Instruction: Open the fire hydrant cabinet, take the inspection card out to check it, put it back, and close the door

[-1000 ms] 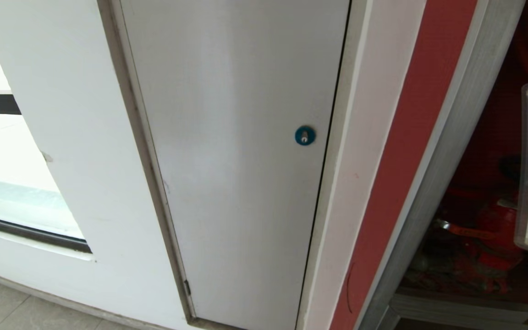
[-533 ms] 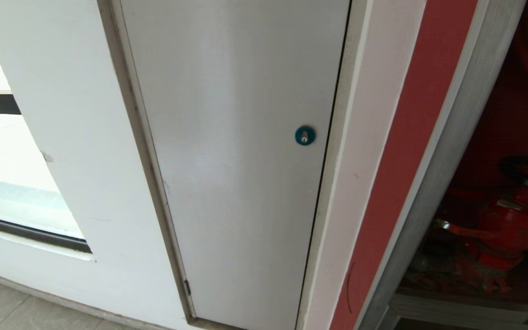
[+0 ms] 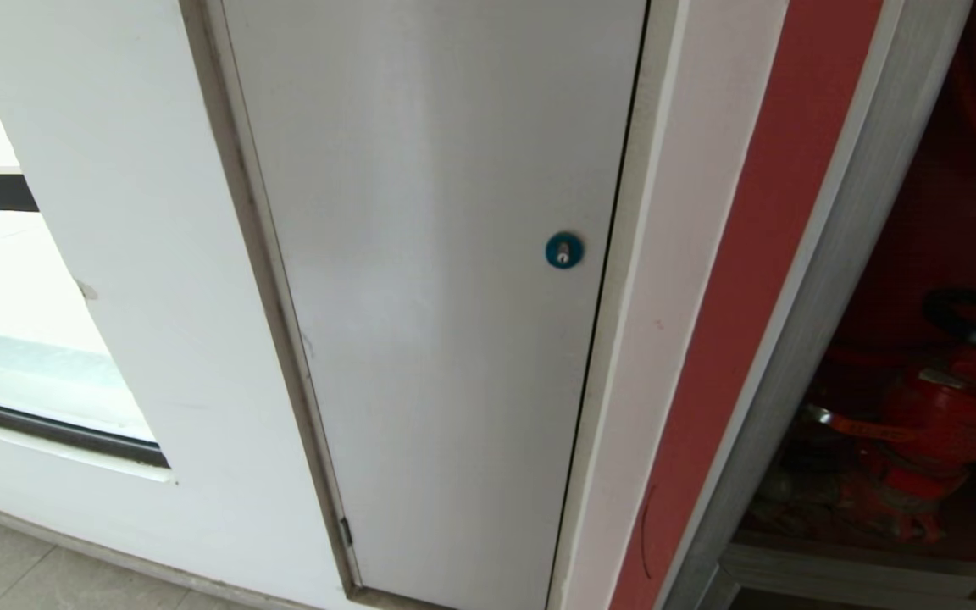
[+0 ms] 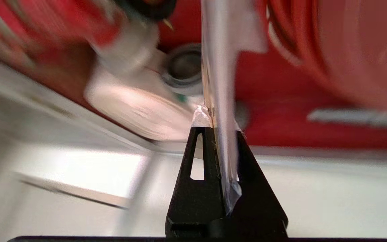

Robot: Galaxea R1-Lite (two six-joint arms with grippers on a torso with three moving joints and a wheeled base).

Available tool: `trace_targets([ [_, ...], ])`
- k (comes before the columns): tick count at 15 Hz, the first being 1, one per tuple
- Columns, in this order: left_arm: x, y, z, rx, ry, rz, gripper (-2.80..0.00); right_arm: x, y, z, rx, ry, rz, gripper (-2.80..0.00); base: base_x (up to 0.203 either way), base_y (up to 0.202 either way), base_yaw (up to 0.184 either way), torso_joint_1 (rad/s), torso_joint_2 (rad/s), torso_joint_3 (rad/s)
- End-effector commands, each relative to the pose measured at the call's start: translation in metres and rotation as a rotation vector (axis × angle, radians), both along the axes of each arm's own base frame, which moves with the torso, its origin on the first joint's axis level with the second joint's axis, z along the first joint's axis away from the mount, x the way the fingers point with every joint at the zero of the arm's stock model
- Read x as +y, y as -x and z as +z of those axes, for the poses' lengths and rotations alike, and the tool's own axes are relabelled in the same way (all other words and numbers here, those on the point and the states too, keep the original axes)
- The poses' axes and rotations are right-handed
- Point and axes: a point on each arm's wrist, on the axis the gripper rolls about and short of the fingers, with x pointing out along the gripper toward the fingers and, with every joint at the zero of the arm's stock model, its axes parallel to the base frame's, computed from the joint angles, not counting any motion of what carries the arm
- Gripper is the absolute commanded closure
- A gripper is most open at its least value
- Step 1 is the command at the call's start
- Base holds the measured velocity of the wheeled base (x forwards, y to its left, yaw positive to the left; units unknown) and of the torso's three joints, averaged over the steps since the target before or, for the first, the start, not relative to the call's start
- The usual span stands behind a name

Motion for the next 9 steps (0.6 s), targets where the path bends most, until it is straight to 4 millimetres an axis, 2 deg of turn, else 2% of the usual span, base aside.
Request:
trace_targets([
  [1, 0.000, -0.001, -0.002, 0.008, 0.000, 0.000, 0.00, -0.009, -0.020, 0.000, 0.059, 0.093, 0.060, 0.00, 0.000, 0.000, 0.000, 0.000, 0.00, 0.000],
  [4, 0.000, -0.001, -0.002, 0.008, 0.000, 0.000, 0.00, -0.025, -0.044, -0.007, 0.027, 0.150, 0.224, 0.00, 0.000, 0.000, 0.000, 0.000, 0.00, 0.000],
  [6, 0.000, -0.001, -0.002, 0.008, 0.001, 0.000, 0.00, -0.046, -0.061, -0.023, 0.047, 0.157, 0.342, 0.00, 0.000, 0.000, 0.000, 0.000, 0.00, 0.000],
  [9, 0.000, -0.001, -0.002, 0.008, 0.000, 0.000, 0.00, -0.059, -0.076, -0.044, 0.066, 0.151, 0.369, 0.00, 0.000, 0.000, 0.000, 0.000, 0.00, 0.000],
])
